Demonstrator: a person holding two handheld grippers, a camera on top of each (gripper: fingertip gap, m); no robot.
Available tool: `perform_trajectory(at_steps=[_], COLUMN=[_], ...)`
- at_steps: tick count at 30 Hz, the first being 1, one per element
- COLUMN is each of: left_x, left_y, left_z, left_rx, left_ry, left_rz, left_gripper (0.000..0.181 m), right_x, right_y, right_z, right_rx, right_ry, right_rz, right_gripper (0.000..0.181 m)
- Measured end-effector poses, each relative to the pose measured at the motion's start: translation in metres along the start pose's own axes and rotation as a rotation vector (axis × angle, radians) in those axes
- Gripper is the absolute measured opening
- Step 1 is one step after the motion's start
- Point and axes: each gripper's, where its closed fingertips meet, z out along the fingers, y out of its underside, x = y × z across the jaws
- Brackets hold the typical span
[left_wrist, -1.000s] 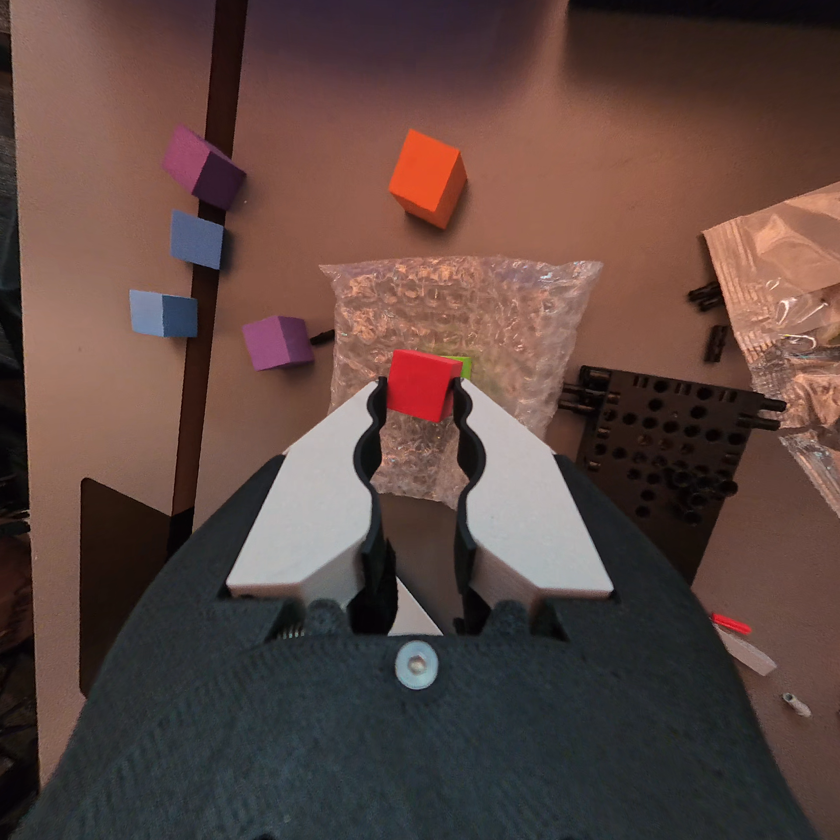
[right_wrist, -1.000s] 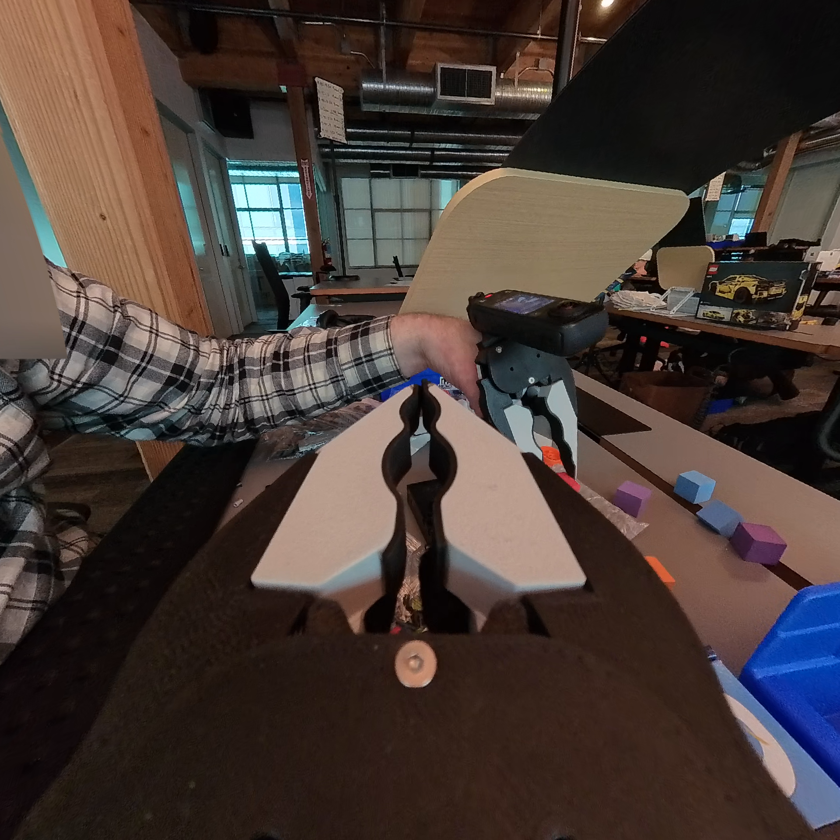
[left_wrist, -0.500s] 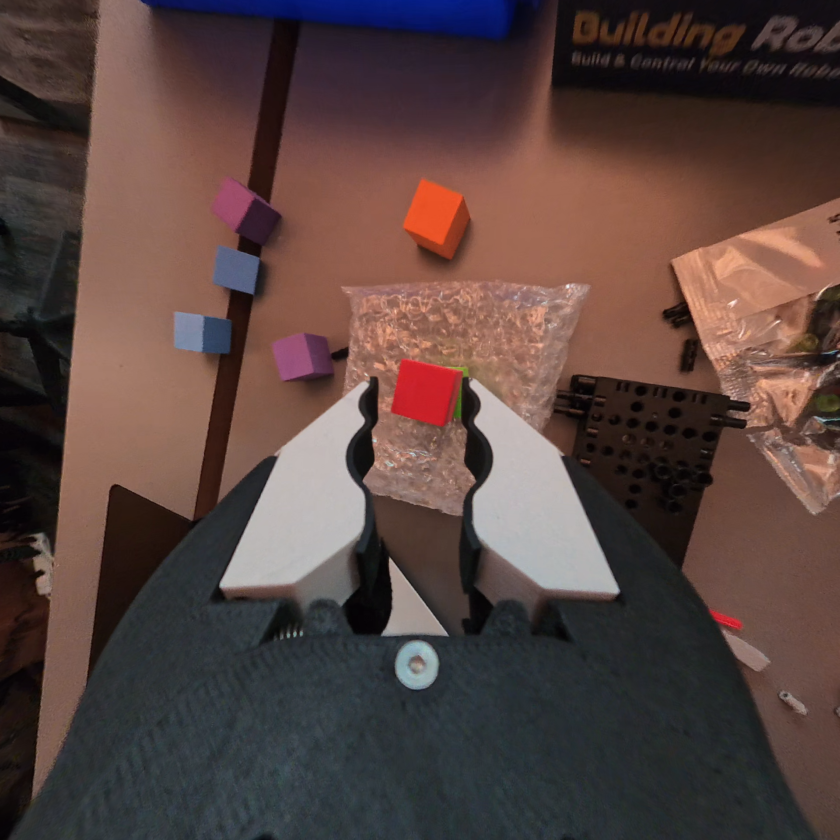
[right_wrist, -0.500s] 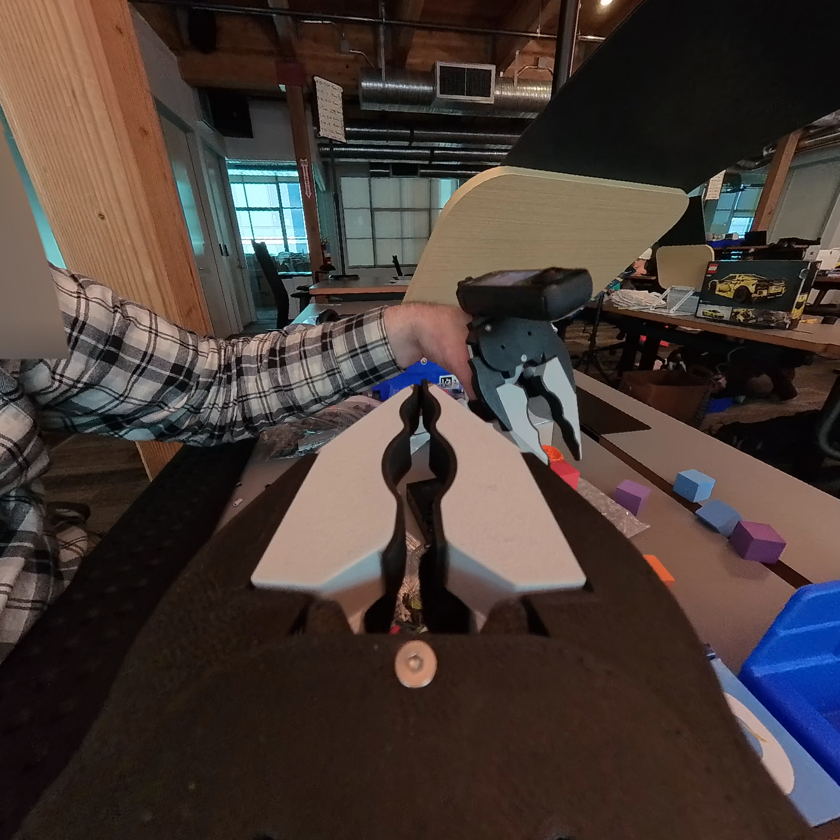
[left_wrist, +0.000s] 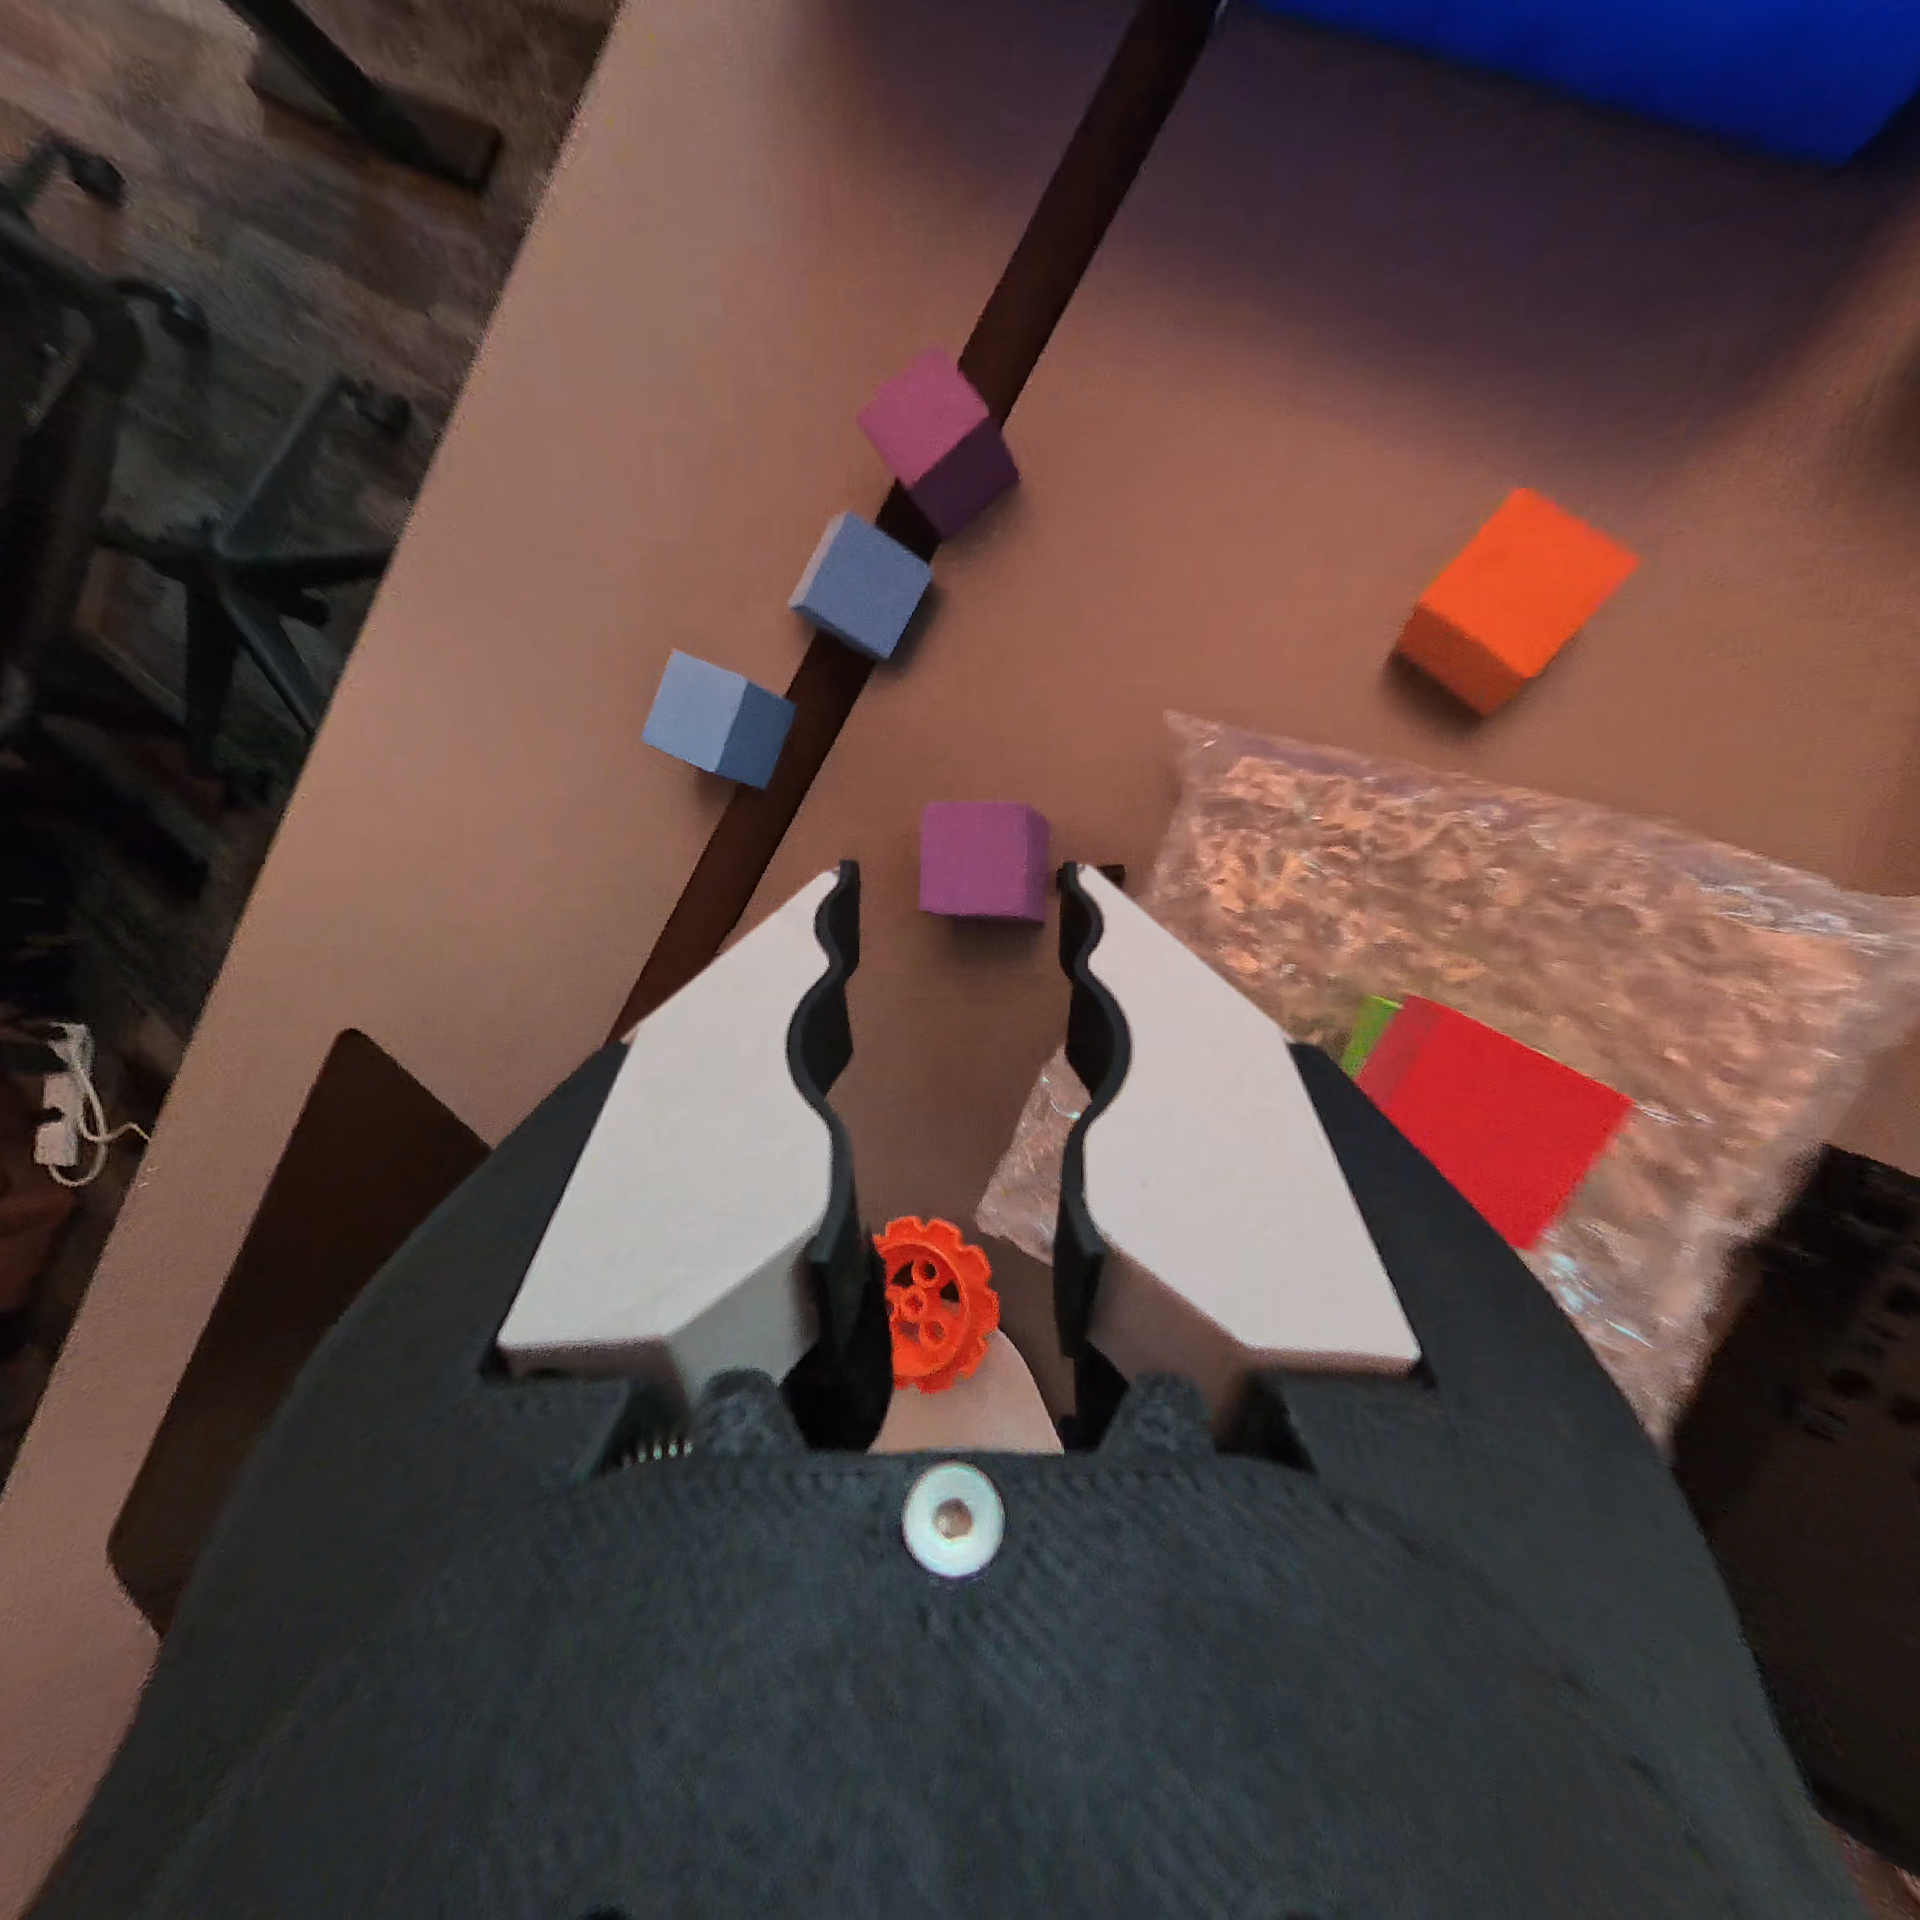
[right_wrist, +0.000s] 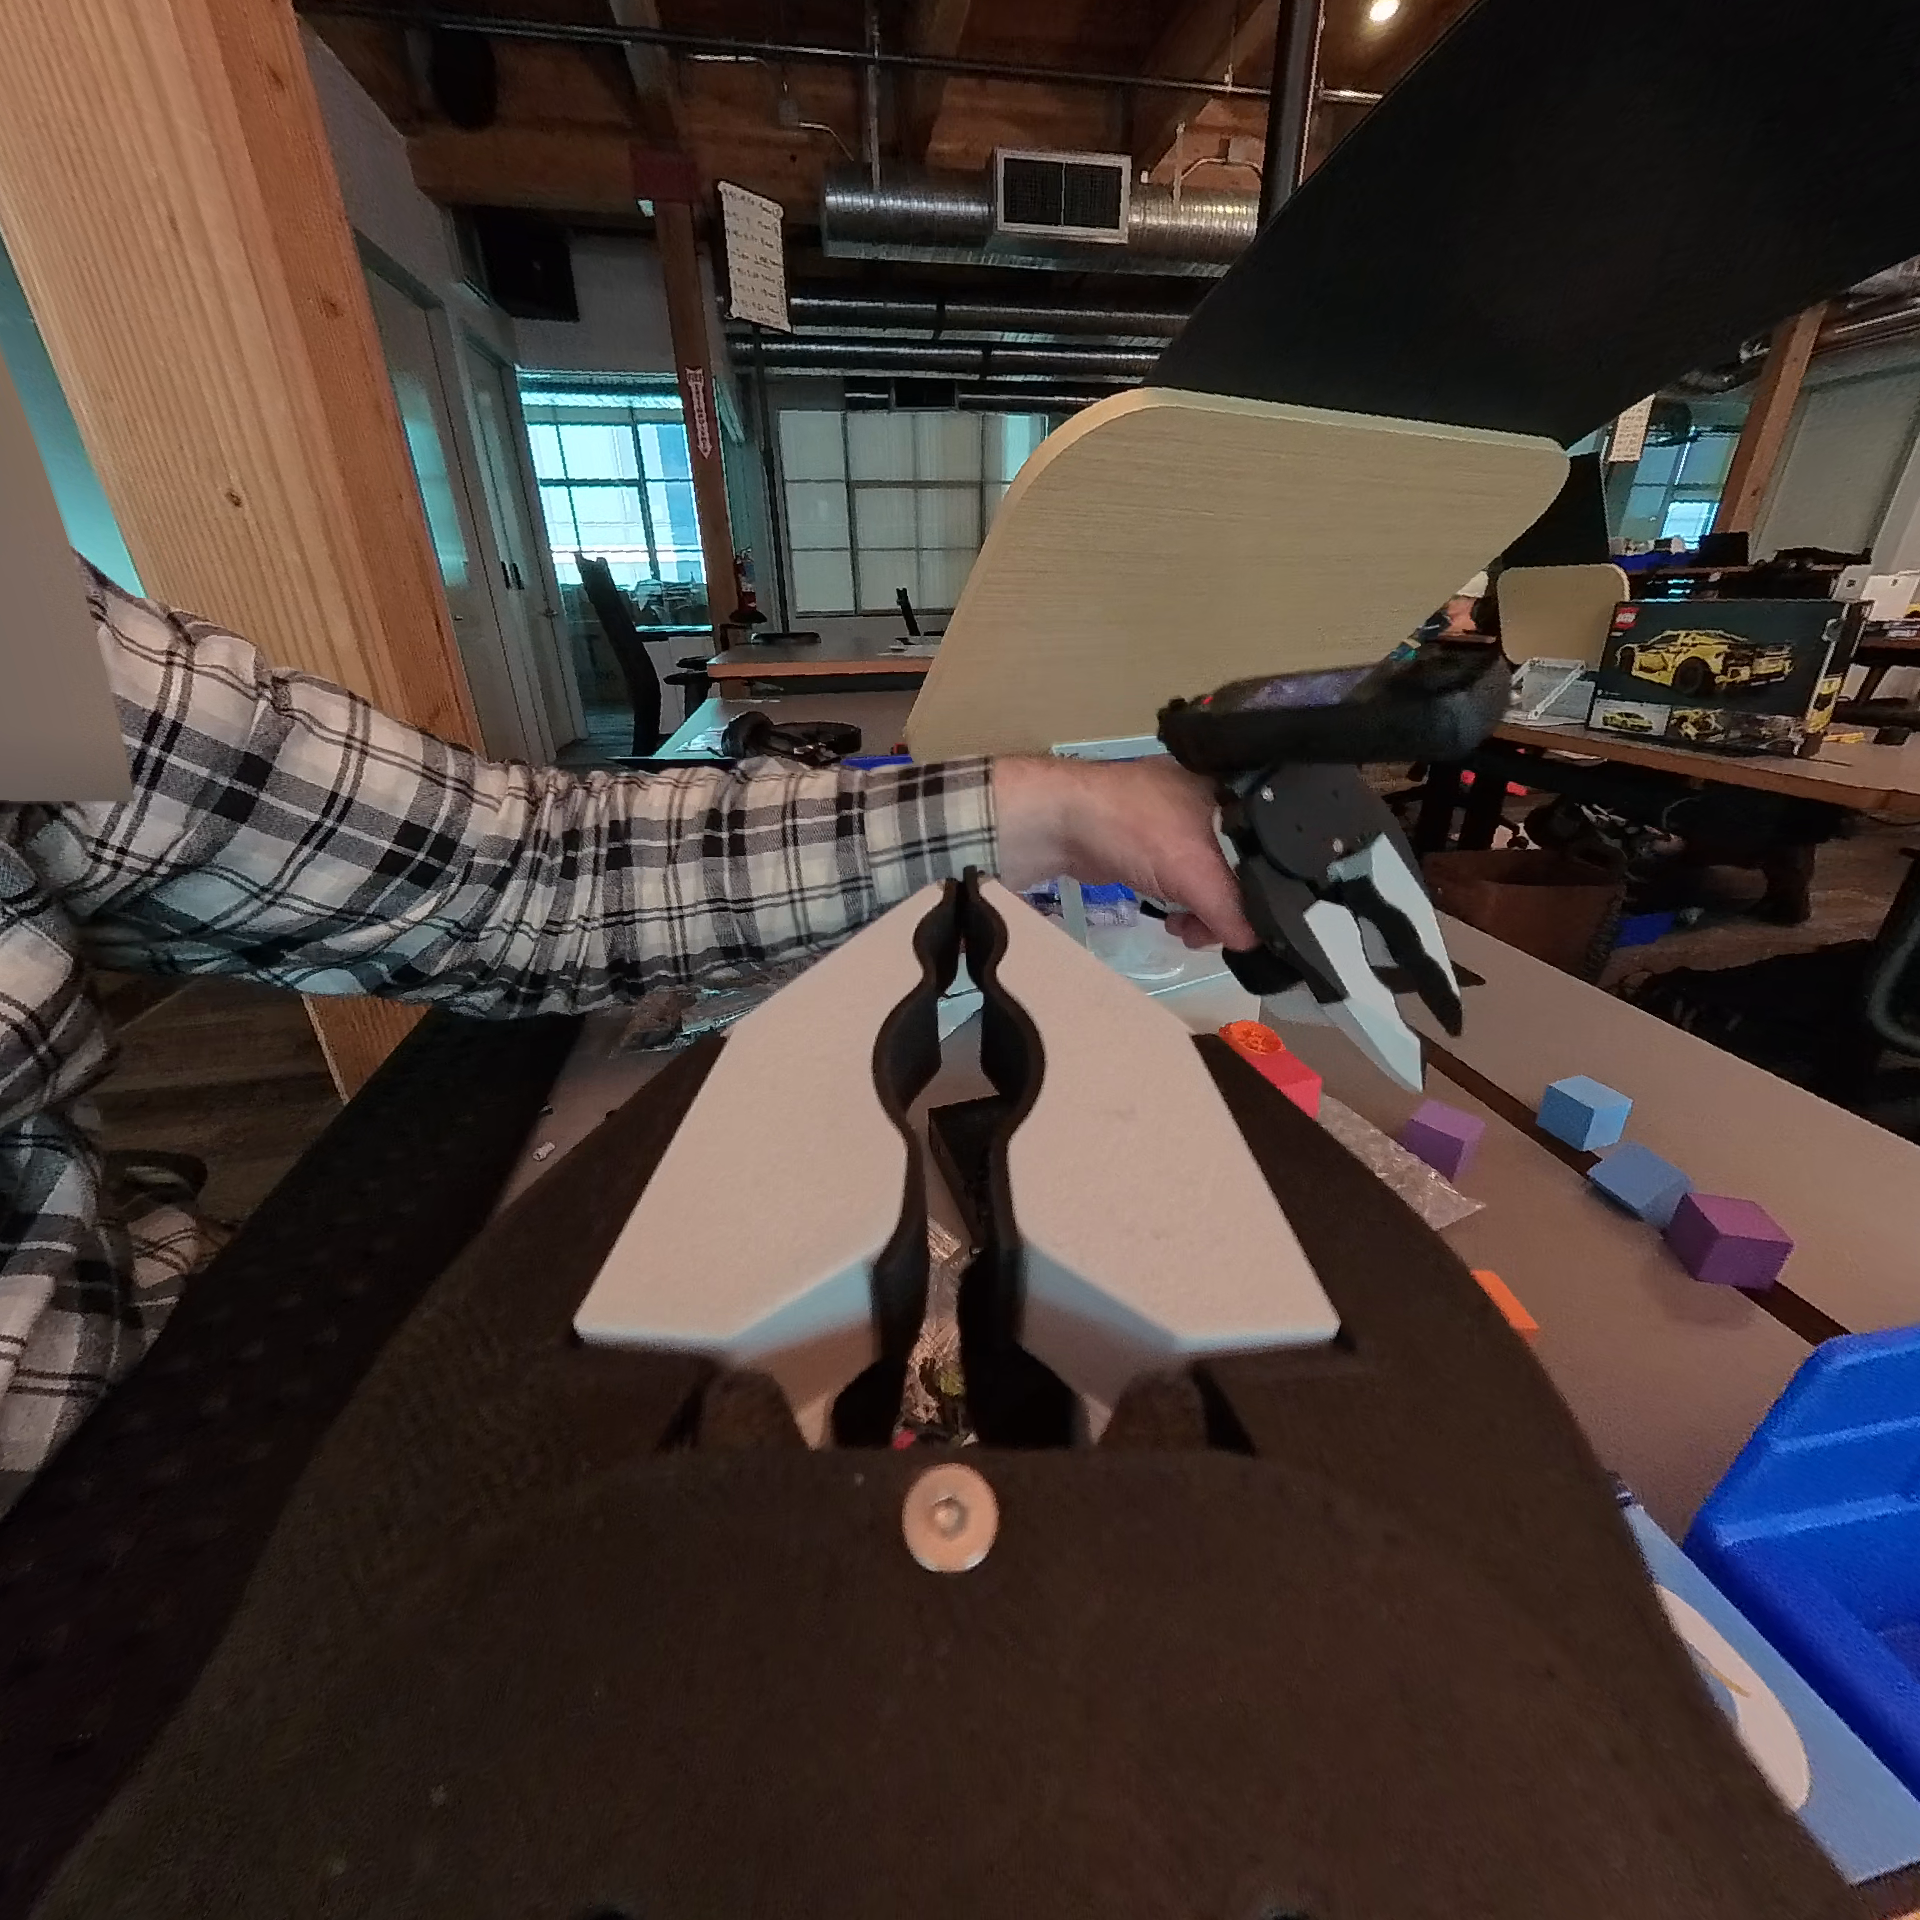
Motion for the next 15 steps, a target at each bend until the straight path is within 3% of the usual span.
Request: perform_trajectory(at_steps=[4, 8, 11, 15], left_x=[0.001, 0.004, 0.0, 0.012], left_y=[0.011, 0.01, -0.002, -0.022], left_z=[0.024, 0.029, 0.013, -0.032], left_rx=[-0.05, -0.042, 0.014, 0.084], left_ry=[0.055, 0.075, 0.041, -0.022], left_rz=[-0.013, -0.013, -0.022, 0.024], left_gripper=[0.033, 0.023, 0.023, 0.023], right_x=[0.0, 0.0, 0.001, 0.002], right_y=[-0.002, -0.003, -0.003, -0.002], right_z=[-0.001, -0.002, -0.003, -0.003], right_rx=[0.006, 0.01, 0.011, 0.008], right_ry=[0.0, 0.0, 0.003, 0.004], right_rz=[0.0, 0.0, 0.0, 0.005], right_gripper=[0.0, 0.0, 0.0, 0.0])
